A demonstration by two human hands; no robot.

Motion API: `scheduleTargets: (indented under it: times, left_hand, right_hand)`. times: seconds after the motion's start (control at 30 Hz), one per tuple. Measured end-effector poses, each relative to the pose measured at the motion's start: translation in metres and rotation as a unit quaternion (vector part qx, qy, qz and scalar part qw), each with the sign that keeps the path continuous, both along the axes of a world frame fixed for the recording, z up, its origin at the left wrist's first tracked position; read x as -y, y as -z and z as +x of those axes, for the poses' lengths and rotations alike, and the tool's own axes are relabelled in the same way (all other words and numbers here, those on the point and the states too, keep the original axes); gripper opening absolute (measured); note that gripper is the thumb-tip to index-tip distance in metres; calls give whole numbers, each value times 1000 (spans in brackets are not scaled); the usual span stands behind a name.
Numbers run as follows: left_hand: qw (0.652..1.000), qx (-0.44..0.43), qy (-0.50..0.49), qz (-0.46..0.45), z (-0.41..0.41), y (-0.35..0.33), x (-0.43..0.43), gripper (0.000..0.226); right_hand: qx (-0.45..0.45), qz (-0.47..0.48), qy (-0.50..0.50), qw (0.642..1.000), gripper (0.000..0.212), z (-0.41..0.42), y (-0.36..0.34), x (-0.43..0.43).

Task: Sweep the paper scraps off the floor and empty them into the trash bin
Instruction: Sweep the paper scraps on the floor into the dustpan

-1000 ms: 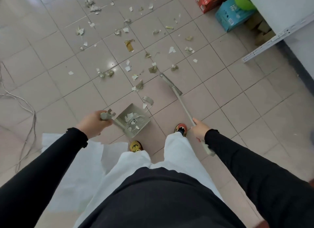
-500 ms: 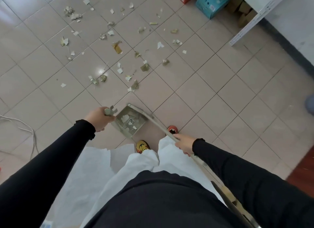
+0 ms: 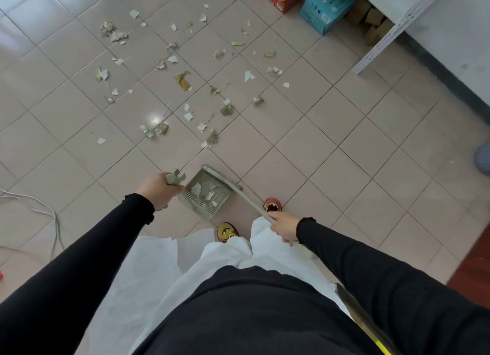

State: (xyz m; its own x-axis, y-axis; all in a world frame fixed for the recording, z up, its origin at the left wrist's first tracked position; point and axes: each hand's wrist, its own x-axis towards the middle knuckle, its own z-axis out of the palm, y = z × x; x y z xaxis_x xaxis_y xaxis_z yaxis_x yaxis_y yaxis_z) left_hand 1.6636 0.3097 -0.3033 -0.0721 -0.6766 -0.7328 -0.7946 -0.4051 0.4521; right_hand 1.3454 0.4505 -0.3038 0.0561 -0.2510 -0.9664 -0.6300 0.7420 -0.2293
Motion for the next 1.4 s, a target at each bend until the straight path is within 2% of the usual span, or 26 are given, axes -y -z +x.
scheduleTargets:
  times: [0.23, 0.43, 0.6, 0.7, 0.8, 0.9, 0.93, 1.0, 1.07, 1.2, 1.4]
  left_hand:
    - [999, -12, -31, -27, 21, -1, 13, 4]
    - [997, -10, -56, -48, 25, -3, 52, 2]
    - [996, 10, -81, -39, 23, 1, 99, 6]
    - [995, 19, -88, -30, 19, 0, 128, 13]
    - [995, 26, -93, -25, 15, 2, 152, 12]
    - [994, 26, -100, -26, 12, 3, 170, 9]
    - [994, 24, -102, -25, 11, 3, 175, 9]
    - [994, 24, -100, -21, 12, 2, 183, 8]
    - [995, 24, -100, -18, 14, 2, 189, 8]
    - [995, 17, -96, -12, 24, 1, 197, 14]
    - [998, 6, -57, 0, 31, -13, 202, 13]
  right_hand:
    - [-2, -60, 73, 996, 56, -13, -17, -4]
    - [-43, -134, 33, 989, 58, -15, -12, 76]
    - [-65, -129, 24, 989, 57, -7, 3, 162]
    - [-103, -105, 10, 989, 46, 1, 14, 209]
    - [-138, -103, 59, 983, 21, 9, 16, 240]
    - [-114, -67, -20, 991, 12, 18, 22, 249]
    - [-78, -57, -6, 995, 21, 18, 20, 248]
    - [-43, -50, -86, 994, 38, 15, 7, 244]
    - [-47, -32, -121, 991, 39, 5, -2, 233]
    - [-15, -43, -100, 994, 40, -10, -20, 203]
    - [-65, -73, -72, 993, 50, 43, -5, 217]
